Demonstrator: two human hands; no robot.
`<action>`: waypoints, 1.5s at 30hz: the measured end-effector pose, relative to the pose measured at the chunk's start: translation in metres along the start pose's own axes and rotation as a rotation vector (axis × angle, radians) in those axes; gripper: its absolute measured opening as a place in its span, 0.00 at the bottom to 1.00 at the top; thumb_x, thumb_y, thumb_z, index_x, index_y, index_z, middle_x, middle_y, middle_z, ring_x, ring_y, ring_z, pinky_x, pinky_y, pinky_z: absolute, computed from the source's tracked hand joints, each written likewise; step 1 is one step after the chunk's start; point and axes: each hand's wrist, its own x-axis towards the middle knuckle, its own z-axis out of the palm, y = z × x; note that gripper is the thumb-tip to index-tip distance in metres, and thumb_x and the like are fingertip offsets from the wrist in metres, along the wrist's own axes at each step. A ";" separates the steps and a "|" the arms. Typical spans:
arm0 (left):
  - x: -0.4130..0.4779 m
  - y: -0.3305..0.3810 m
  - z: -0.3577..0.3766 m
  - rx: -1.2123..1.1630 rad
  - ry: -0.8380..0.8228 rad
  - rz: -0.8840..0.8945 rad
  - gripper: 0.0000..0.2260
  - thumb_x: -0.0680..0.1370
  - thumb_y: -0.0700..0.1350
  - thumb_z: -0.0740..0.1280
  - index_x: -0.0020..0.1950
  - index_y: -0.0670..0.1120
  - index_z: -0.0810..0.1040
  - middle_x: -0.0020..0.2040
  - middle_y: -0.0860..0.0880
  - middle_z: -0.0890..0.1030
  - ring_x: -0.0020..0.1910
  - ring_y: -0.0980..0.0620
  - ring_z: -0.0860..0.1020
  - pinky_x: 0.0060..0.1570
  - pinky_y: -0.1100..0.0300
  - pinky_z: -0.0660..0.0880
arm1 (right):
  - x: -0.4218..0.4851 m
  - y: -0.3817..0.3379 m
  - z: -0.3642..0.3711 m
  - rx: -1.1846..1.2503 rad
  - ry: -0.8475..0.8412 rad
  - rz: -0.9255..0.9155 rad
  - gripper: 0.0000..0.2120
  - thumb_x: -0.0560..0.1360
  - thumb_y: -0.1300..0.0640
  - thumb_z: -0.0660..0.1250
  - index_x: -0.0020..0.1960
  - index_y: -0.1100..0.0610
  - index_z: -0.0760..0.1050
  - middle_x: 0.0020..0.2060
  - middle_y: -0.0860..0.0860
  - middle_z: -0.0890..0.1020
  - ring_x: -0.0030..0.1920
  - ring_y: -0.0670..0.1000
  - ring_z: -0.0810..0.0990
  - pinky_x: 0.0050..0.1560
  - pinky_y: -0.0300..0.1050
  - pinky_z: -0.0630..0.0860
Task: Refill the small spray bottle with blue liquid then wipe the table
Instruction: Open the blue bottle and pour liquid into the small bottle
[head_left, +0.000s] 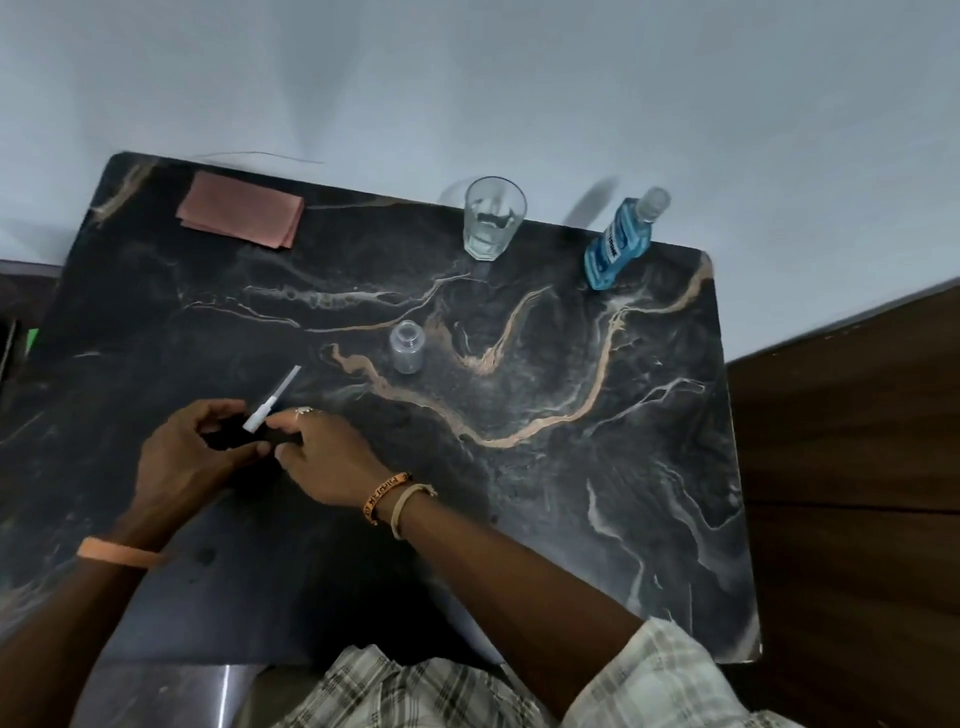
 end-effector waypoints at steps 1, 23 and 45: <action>-0.001 0.006 -0.002 0.001 0.010 0.017 0.28 0.64 0.51 0.81 0.61 0.54 0.77 0.58 0.52 0.81 0.54 0.54 0.78 0.51 0.56 0.74 | -0.007 0.001 -0.008 0.027 0.014 -0.011 0.20 0.79 0.59 0.63 0.70 0.57 0.72 0.65 0.56 0.77 0.63 0.55 0.77 0.64 0.54 0.74; 0.072 0.391 0.154 -0.157 -0.403 0.534 0.28 0.78 0.69 0.48 0.55 0.50 0.76 0.53 0.48 0.80 0.49 0.54 0.76 0.49 0.56 0.71 | -0.029 0.128 -0.337 0.021 1.133 0.378 0.51 0.65 0.46 0.78 0.78 0.61 0.56 0.75 0.57 0.65 0.75 0.55 0.63 0.74 0.51 0.64; 0.019 0.395 0.191 -0.253 -0.460 0.504 0.17 0.77 0.64 0.62 0.44 0.52 0.81 0.40 0.55 0.83 0.41 0.60 0.81 0.44 0.58 0.77 | -0.119 0.142 -0.267 0.038 1.178 0.219 0.19 0.75 0.50 0.71 0.62 0.57 0.73 0.53 0.51 0.81 0.51 0.50 0.80 0.52 0.48 0.79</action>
